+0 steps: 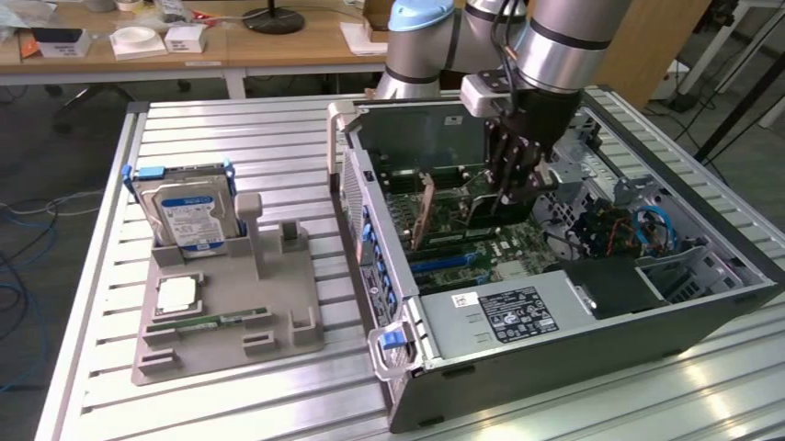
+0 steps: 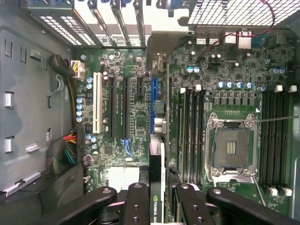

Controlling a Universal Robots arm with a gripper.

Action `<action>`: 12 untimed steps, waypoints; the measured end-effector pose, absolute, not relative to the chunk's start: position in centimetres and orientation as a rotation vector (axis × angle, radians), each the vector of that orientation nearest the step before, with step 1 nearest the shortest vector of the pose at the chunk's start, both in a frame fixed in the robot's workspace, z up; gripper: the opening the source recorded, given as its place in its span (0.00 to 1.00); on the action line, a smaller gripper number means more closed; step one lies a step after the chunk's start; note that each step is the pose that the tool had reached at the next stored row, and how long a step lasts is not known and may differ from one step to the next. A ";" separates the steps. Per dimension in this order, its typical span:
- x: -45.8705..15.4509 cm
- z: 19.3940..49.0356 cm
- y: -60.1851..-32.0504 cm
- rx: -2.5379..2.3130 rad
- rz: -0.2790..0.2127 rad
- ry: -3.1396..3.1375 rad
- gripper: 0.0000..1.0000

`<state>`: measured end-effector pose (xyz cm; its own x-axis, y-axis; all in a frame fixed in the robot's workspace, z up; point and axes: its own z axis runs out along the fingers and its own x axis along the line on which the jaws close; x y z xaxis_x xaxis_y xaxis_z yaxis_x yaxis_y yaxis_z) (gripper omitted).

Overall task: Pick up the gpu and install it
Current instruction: 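Insert the gpu into the slot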

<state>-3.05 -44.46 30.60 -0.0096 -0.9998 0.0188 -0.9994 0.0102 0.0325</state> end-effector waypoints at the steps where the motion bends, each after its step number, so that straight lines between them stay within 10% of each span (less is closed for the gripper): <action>1: -3.1 30.5 -44.5 2.185 -0.015 -2.207 0.26; 12: -3.2 30.1 -44.5 2.186 -0.009 -2.208 0.26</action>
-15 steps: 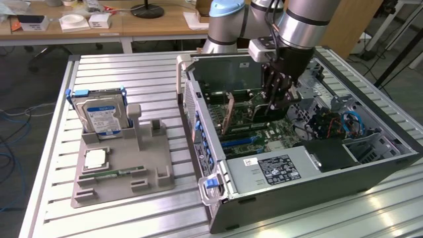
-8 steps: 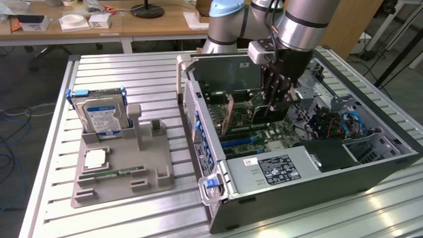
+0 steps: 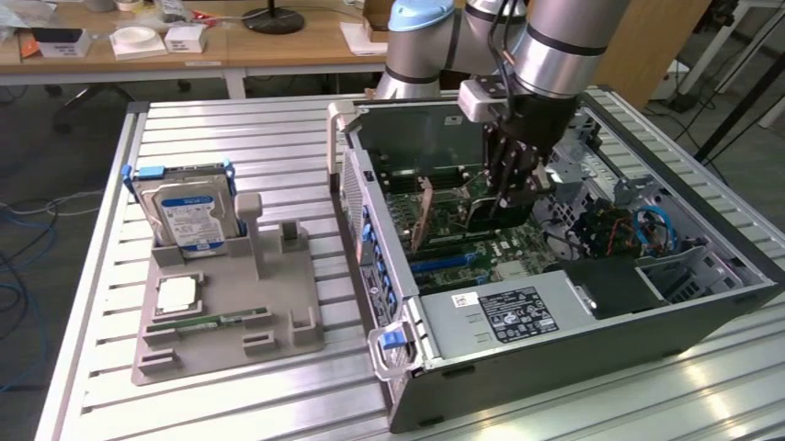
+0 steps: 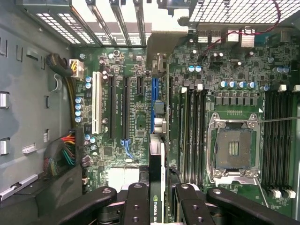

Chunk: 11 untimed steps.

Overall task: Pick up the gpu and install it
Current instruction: 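Insert the gpu into the slot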

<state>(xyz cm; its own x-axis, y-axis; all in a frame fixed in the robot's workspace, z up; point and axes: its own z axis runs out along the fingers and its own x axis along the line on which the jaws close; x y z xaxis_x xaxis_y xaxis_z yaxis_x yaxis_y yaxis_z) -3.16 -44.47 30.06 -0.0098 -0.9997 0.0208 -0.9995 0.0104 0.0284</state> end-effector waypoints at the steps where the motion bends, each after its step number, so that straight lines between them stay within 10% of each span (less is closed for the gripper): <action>1: -3.2 30.0 -44.5 2.186 -0.009 -2.208 0.26; 11: -3.3 29.9 -44.5 2.186 -0.009 -2.208 0.26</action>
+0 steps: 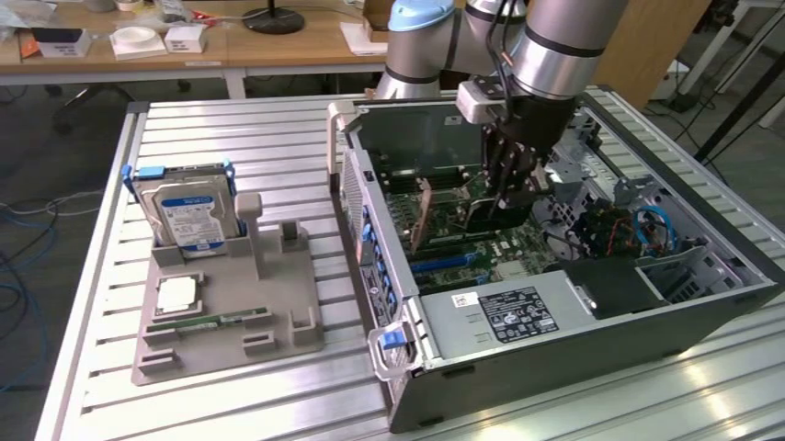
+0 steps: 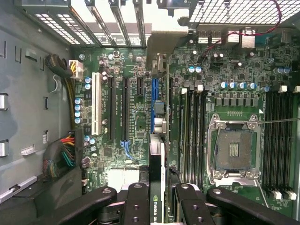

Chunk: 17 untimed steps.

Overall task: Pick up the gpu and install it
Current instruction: 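Insert the gpu into the slot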

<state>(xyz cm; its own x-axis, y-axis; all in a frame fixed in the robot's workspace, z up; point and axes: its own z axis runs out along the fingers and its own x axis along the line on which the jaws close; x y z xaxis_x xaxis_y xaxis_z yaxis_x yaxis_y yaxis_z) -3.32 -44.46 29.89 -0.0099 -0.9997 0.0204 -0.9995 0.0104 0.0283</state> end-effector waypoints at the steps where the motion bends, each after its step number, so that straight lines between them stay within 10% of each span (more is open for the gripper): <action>1: -3.3 29.9 -44.5 2.186 -0.009 -2.208 0.26; 17: -4.2 28.6 -44.5 2.186 -0.009 -2.208 0.26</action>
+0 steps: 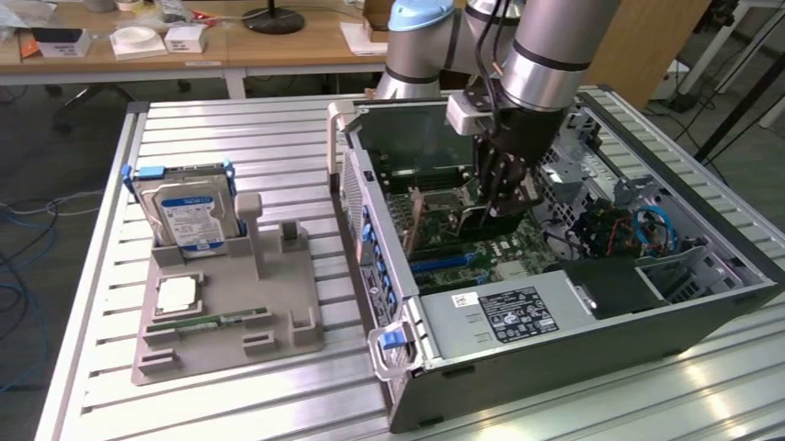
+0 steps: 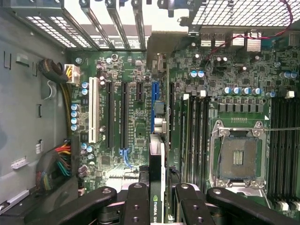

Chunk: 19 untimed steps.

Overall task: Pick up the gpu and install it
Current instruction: 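Insert the gpu into the slot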

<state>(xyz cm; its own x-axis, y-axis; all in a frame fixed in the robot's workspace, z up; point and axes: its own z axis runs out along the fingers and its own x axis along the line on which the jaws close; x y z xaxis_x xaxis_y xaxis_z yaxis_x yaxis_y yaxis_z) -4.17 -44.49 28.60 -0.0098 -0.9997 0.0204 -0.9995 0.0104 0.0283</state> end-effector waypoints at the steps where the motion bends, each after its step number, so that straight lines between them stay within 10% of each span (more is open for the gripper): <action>1: -4.2 28.6 -44.5 2.186 -0.009 -2.208 0.26; 19: -4.3 28.1 -44.5 2.186 -0.009 -2.208 0.26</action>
<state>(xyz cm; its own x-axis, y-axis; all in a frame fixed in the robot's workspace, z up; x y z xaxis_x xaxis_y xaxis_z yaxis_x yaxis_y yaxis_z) -4.25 -44.49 28.06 -0.0098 -0.9997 0.0204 -0.9995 0.0104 0.0283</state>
